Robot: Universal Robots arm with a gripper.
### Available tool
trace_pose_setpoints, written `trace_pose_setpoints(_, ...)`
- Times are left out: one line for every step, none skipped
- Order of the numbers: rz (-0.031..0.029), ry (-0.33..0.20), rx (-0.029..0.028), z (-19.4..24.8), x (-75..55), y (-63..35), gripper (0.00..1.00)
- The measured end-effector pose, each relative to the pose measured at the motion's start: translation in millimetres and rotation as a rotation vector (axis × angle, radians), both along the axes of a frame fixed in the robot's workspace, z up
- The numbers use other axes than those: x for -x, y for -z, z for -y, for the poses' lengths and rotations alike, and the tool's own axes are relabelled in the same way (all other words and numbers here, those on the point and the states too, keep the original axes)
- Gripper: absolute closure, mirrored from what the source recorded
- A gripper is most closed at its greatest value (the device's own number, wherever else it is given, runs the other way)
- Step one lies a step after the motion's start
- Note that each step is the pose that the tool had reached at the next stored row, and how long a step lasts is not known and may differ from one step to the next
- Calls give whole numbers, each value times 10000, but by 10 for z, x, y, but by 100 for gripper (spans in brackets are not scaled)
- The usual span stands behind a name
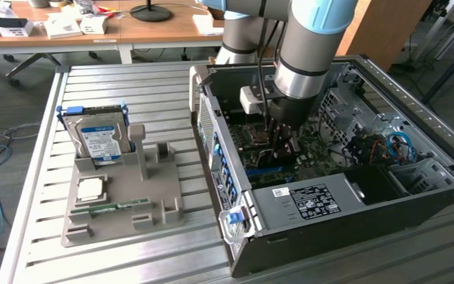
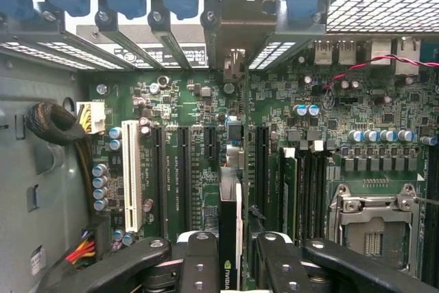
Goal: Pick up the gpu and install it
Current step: 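Insert the gpu into the slot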
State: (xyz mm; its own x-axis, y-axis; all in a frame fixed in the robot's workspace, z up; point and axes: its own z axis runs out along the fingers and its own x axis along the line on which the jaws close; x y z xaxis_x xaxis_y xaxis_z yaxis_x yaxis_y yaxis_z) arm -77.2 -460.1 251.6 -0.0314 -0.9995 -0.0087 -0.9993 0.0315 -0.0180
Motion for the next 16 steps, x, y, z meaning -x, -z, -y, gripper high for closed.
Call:
trace_pose_setpoints(-1,6,0,0,0,0,74)
trace_pose_setpoints(-1,14,1,0,0,1,74)
trace_pose_setpoints(0,21,-1,0,1,4,74)
trace_pose_setpoints(0,25,0,0,2,5,74)
trace_pose_setpoints(0,27,-1,0,2,6,74)
trace_pose_setpoints(-1,28,-1,0,2,6,74)
trace_pose_setpoints(-1,29,0,0,3,6,74)
trace_pose_setpoints(0,28,-1,0,2,6,74)
trace_pose_setpoints(-1,28,-1,0,2,6,74)
trace_pose_setpoints(-1,28,-1,0,2,6,74)
trace_pose_setpoints(0,28,-2,0,2,8,74)
trace_pose_setpoints(0,28,-3,0,2,10,74)
trace_pose_setpoints(1,28,-3,0,2,10,74)
trace_pose_setpoints(0,28,-2,0,2,9,74)
trace_pose_setpoints(0,28,-2,0,2,10,74)
trace_pose_setpoints(0,28,-2,0,2,9,74)
